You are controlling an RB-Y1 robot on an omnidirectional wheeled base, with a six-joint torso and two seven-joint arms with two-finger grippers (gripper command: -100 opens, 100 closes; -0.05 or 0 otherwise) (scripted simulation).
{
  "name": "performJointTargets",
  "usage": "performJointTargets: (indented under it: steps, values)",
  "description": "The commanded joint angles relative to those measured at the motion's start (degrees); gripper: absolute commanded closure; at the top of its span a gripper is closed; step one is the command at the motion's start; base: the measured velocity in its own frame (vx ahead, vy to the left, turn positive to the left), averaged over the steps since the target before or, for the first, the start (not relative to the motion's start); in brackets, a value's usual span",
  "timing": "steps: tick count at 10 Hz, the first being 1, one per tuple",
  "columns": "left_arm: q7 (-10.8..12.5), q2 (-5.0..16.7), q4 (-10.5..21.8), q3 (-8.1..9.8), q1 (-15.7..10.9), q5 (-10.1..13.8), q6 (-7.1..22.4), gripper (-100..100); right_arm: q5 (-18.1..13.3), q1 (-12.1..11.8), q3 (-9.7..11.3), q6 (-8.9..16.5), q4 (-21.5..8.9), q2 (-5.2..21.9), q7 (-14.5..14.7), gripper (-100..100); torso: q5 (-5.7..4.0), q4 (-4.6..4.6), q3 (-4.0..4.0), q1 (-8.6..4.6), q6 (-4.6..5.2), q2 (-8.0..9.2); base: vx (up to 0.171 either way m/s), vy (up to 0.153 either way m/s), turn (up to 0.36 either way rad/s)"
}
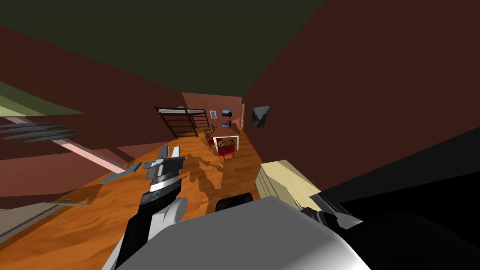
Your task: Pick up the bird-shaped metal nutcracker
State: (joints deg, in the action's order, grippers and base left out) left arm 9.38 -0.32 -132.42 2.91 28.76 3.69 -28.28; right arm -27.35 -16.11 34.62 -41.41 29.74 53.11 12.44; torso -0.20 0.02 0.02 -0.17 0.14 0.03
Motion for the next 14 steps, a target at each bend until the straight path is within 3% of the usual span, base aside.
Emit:
performJointTargets:
  steps: [1,2,3,4,6,7,8,9,10,13,14]
  values:
    - [0.00,0.00,0.00,0.00,0.00,0.00,0.00,0,-0.04,-0.67,0.11,1.23,1.59,0.28,-0.71,-100,0.00,0.00,0.00,0.00,0.00,0.00,0.007,-0.003,-0.042]
    - [0.00,0.00,0.00,0.00,0.00,0.00,0.00,0,2.56,-3.41,-2.81,1.60,0.95,-1.69,-0.10,-100,0.00,-0.02,-0.06,0.02,0.00,-0.09,-0.081,-0.002,0.354]
    - [0.00,0.00,0.00,-0.01,-0.02,0.00,0.00,0,2.56,-4.81,-3.10,1.60,0.95,-1.69,-0.10,-100,-0.15,0.03,0.06,0.03,-0.13,0.10,-0.108,-0.001,0.440]
    - [0.00,0.00,0.00,-0.01,-0.02,0.00,0.00,0,5.15,-6.45,-5.65,1.97,0.32,-3.66,0.52,-100,-0.26,0.06,0.11,-0.10,-0.13,0.18,-0.149,0.002,0.441]
    - [0.00,0.00,0.00,-0.01,-0.02,0.00,0.01,0,5.15,-6.95,-6.30,1.97,-2.60,-3.66,0.52,-100,-0.53,0.11,0.18,-0.33,-0.17,0.28,-0.088,-0.008,0.386]
    - [0.00,0.00,0.00,0.00,-0.01,0.00,0.00,0,5.15,-8.56,-6.30,1.97,-1.41,-3.66,0.52,-100,-0.54,0.06,0.07,-0.40,-0.13,0.07,0.000,-0.012,0.057]
    - [0.00,0.00,0.00,0.01,0.01,0.00,0.00,0,7.75,-11.25,-9.23,2.34,-0.32,-5.63,1.13,-100,-0.56,0.02,-0.04,-0.42,-0.07,-0.09,-0.069,0.020,0.339]
    - [0.00,0.00,0.00,-0.01,-0.01,0.00,0.00,0,7.75,-13.07,-9.50,2.34,0.20,-5.63,1.13,-100,-0.54,0.05,0.04,-0.32,-0.16,0.05,-0.094,0.022,0.447]
    - [0.00,0.00,0.00,0.00,-0.01,0.00,0.00,0,10.34,-15.62,-12.12,2.71,-0.96,-7.60,1.74,-100,-0.54,0.07,0.09,-0.32,-0.15,0.12,-0.137,0.026,0.408]
    - [0.00,0.01,0.00,0.01,0.00,0.00,0.00,0,10.34,-17.20,-12.71,2.71,-0.96,-7.60,1.74,-100,-0.55,0.07,0.09,-0.46,-0.11,0.11,-0.064,-0.002,0.277]
    - [0.00,0.01,0.00,0.01,0.01,0.00,0.00,0,12.93,-19.96,-15.51,3.07,-1.60,-9.57,2.36,-100,-0.58,0.03,-0.02,-0.50,-0.07,-0.08,-0.072,0.024,0.329]
